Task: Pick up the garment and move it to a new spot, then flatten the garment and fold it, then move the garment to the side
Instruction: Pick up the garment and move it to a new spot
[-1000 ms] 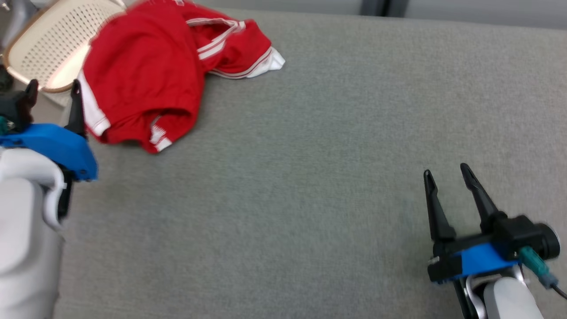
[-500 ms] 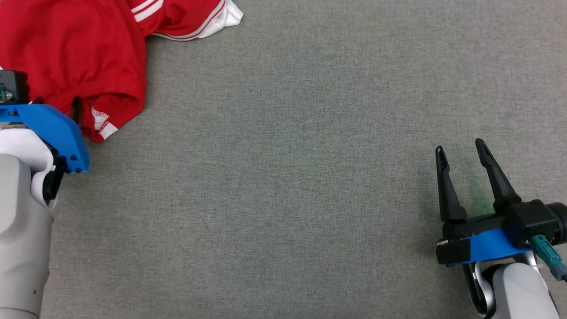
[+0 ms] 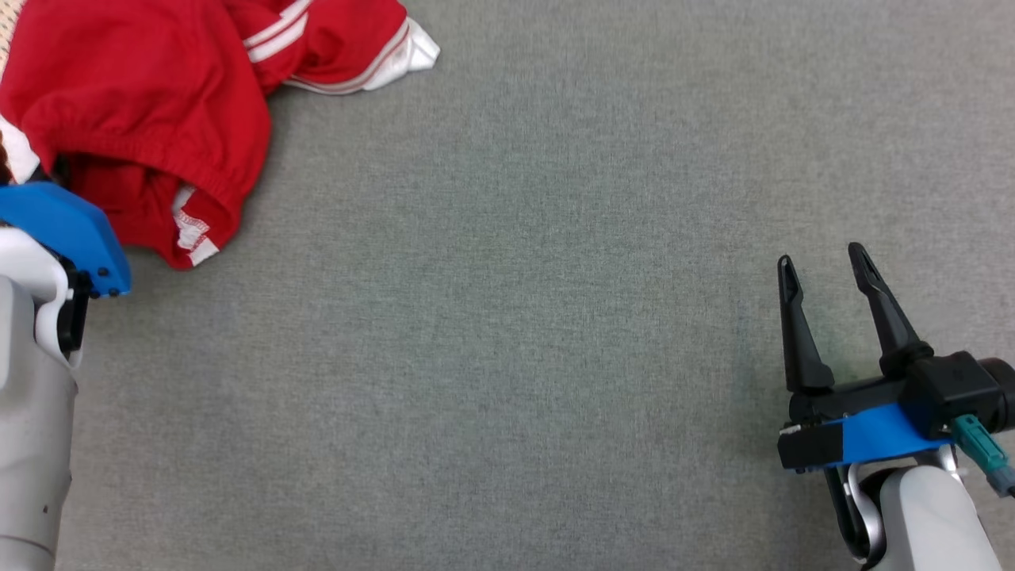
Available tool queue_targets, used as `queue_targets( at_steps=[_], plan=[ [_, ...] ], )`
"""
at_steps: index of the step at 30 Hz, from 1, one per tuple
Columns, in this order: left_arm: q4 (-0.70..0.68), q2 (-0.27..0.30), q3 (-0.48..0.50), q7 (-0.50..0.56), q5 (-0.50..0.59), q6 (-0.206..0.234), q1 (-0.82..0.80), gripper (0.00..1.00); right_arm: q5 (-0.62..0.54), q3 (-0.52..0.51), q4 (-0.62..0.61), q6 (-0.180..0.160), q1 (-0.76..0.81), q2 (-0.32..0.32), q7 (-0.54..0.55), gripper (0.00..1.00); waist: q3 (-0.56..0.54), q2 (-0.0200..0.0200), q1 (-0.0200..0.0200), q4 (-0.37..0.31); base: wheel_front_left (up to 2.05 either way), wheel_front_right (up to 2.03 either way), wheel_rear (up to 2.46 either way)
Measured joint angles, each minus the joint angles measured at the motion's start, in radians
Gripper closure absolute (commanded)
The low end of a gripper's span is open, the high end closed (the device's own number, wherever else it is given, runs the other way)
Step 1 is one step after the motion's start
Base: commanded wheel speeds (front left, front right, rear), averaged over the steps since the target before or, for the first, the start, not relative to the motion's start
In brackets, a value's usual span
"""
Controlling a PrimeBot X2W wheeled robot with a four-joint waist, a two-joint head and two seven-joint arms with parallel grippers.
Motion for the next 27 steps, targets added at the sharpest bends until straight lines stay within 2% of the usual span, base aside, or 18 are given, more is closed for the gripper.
queue_targets(
  at_steps=[9, 15, 22, 27],
  plan=[
    [-0.06, 0.019, -0.041, -0.038, 0.029, -0.017, -0.047, 1.0, 0.055, 0.009, 0.031, 0.0, 0.02, 0.0, 0.0, 0.0, -0.123, -0.0003, -0.0001, -0.005, 0.0, 0.0, 0.0],
    [-0.169, -0.008, -0.103, -0.003, 0.039, -0.04, -0.077, 1.0, 0.089, -0.01, 0.043, 0.0, 0.055, 0.0, 0.0, 0.0, -0.215, -0.0004, -0.0002, -0.043, 0.0, 0.0, 0.0],
    [-0.328, -0.105, -0.199, 0.082, 0.036, -0.053, -0.102, 1.0, 0.121, -0.047, 0.044, 0.0, 0.087, 0.0, 0.0, 0.0, -0.279, -0.0004, -0.0003, -0.127, 0.0, 0.0, 0.0],
    [-0.38, -0.243, -0.27, 0.119, 0.023, -0.053, -0.094, 1.0, 0.136, -0.08, 0.044, 0.0, 0.091, 0.0, 0.0, 0.0, -0.279, -0.0004, -0.0001, -0.2, 0.0, 0.0, 0.0]
  ],
)
